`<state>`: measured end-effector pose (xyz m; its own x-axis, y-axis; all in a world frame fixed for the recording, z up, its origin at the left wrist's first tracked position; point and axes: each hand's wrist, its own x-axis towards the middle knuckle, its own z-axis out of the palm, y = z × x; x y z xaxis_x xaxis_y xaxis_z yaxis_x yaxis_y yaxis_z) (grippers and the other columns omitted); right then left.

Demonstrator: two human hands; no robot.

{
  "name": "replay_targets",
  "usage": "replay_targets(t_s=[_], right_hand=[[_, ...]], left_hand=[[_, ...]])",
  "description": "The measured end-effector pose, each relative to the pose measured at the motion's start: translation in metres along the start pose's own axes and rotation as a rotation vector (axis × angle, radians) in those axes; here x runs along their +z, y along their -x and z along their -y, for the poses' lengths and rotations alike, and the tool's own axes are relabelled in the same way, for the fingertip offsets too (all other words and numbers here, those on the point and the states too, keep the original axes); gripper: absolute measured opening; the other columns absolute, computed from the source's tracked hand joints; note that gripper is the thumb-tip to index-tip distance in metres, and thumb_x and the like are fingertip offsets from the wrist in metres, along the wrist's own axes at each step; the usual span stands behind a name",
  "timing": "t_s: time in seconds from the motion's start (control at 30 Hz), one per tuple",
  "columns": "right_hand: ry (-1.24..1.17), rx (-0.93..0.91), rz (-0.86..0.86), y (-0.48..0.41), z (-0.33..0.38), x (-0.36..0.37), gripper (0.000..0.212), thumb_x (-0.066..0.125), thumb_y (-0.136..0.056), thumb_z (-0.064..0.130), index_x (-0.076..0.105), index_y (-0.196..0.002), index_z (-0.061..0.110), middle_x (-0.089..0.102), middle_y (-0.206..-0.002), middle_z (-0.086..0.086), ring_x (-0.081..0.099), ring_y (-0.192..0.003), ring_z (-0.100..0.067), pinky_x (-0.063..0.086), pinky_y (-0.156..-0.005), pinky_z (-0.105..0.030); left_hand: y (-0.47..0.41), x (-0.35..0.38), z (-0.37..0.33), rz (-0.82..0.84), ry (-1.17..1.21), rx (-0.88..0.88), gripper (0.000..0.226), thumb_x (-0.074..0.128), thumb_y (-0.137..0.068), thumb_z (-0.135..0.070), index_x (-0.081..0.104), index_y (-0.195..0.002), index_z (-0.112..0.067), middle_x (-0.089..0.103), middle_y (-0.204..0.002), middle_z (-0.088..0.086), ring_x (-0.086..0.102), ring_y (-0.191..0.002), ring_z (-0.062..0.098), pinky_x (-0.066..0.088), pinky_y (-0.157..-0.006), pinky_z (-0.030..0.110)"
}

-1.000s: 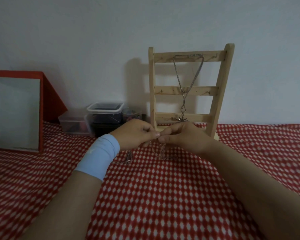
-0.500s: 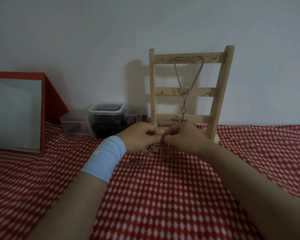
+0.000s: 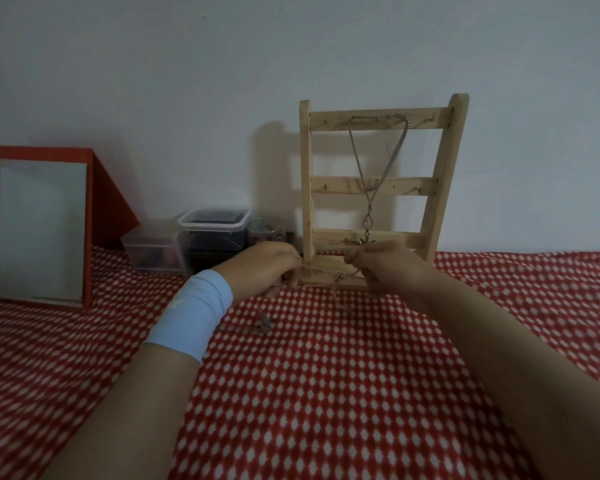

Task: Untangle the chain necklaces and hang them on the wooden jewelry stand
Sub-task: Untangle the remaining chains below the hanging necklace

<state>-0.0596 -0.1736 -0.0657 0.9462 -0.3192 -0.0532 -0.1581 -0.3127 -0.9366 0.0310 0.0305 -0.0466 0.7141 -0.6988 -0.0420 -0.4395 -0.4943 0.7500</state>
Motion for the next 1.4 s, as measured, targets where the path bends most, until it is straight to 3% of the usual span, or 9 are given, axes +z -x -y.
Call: replay_targets(t_s=[0.17,0.3,0.43,0.53,0.63,0.83,1.03,1.3,1.4], right_hand=[[0.286,-0.04,0.092,0.003,0.006,-0.007,0.011,0.069,-0.094,0.02,0.079,-0.098,0.02,0.07,-0.068,0.011,0.052,-0.053,-0.006,0.047,-0.051,-0.021],[0.572,-0.011,0.207,0.003,0.005,-0.008,0.009,0.073,-0.088,0.041,0.079,-0.085,0.035,0.075,-0.102,0.014,0.066,-0.098,-0.007,0.054,-0.094,-0.032],[0.719,-0.07,0.29,0.002,0.008,-0.001,0.017,0.062,-0.092,0.047,0.075,-0.102,0.042,0.069,-0.126,0.015,0.059,-0.119,-0.009,0.04,-0.111,-0.039],[0.326,-0.168,0.335,0.009,0.01,0.007,0.024,0.063,-0.096,0.025,0.073,-0.118,0.025,0.071,-0.124,0.008,0.064,-0.115,-0.008,0.047,-0.1,-0.023],[0.074,-0.246,0.271,0.013,0.009,0.011,0.009,0.071,-0.093,0.014,0.079,-0.095,0.013,0.079,-0.095,0.0,0.074,-0.091,-0.009,0.053,-0.076,-0.012],[0.008,-0.3,0.169,0.011,0.009,0.007,0.005,0.077,-0.085,0.008,0.078,-0.089,0.011,0.079,-0.085,0.0,0.073,-0.078,-0.011,0.058,-0.075,-0.019],[-0.033,-0.294,0.227,0.012,0.008,0.007,0.014,0.08,-0.081,0.01,0.069,-0.087,0.004,0.074,-0.077,-0.005,0.067,-0.061,-0.017,0.059,-0.066,-0.027],[0.013,-0.235,0.339,0.012,0.006,0.005,0.019,0.06,-0.101,0.016,0.069,-0.086,0.009,0.073,-0.078,-0.003,0.067,-0.067,-0.016,0.058,-0.071,-0.027],[-0.039,-0.272,0.329,0.013,0.007,0.008,0.017,0.054,-0.103,0.008,0.067,-0.092,0.006,0.071,-0.079,-0.004,0.065,-0.066,-0.017,0.059,-0.067,-0.026]], left_hand=[[0.0,0.002,-0.001,-0.029,-0.016,-0.024,0.028,0.051,-0.097,-0.023,0.061,-0.076,-0.007,0.056,-0.061,-0.007,0.05,-0.058,0.009,0.04,-0.057,0.022],[0.0,0.006,-0.002,-0.051,-0.15,0.091,0.019,0.065,-0.091,-0.033,0.071,-0.091,-0.015,0.072,-0.084,-0.004,0.066,-0.08,0.005,0.05,-0.078,0.019],[0.0,0.013,-0.007,-0.066,-0.039,0.179,0.01,0.065,-0.092,-0.026,0.067,-0.083,-0.021,0.068,-0.078,-0.014,0.063,-0.072,-0.01,0.043,-0.07,0.005],[-0.001,0.013,-0.009,-0.097,-0.012,0.221,0.012,0.065,-0.092,-0.027,0.066,-0.081,-0.021,0.068,-0.075,-0.013,0.062,-0.071,-0.007,0.043,-0.07,0.007],[0.0,0.01,-0.011,-0.095,0.017,0.225,0.014,0.065,-0.091,-0.029,0.067,-0.083,-0.018,0.069,-0.074,-0.008,0.061,-0.069,-0.003,0.044,-0.068,0.011],[0.004,0.005,-0.01,-0.081,-0.018,0.176,0.013,0.064,-0.093,-0.024,0.067,-0.083,-0.016,0.064,-0.061,-0.019,0.057,-0.058,-0.011,0.04,-0.059,0.004],[0.008,0.004,-0.014,-0.033,-0.047,0.124,0.014,0.059,-0.096,-0.025,0.066,-0.089,-0.014,0.065,-0.073,-0.002,0.06,-0.052,0.016,0.046,-0.047,0.019],[0.002,0.003,-0.006,-0.148,-0.044,0.193,0.014,0.058,-0.096,-0.019,0.066,-0.085,-0.016,0.071,-0.085,-0.007,0.069,-0.08,0.006,0.053,-0.078,0.023],[0.002,0.007,-0.007,-0.096,0.249,0.161,0.016,0.053,-0.099,-0.015,0.063,-0.088,-0.011,0.074,-0.085,0.002,0.071,-0.081,0.012,0.054,-0.076,0.022]])
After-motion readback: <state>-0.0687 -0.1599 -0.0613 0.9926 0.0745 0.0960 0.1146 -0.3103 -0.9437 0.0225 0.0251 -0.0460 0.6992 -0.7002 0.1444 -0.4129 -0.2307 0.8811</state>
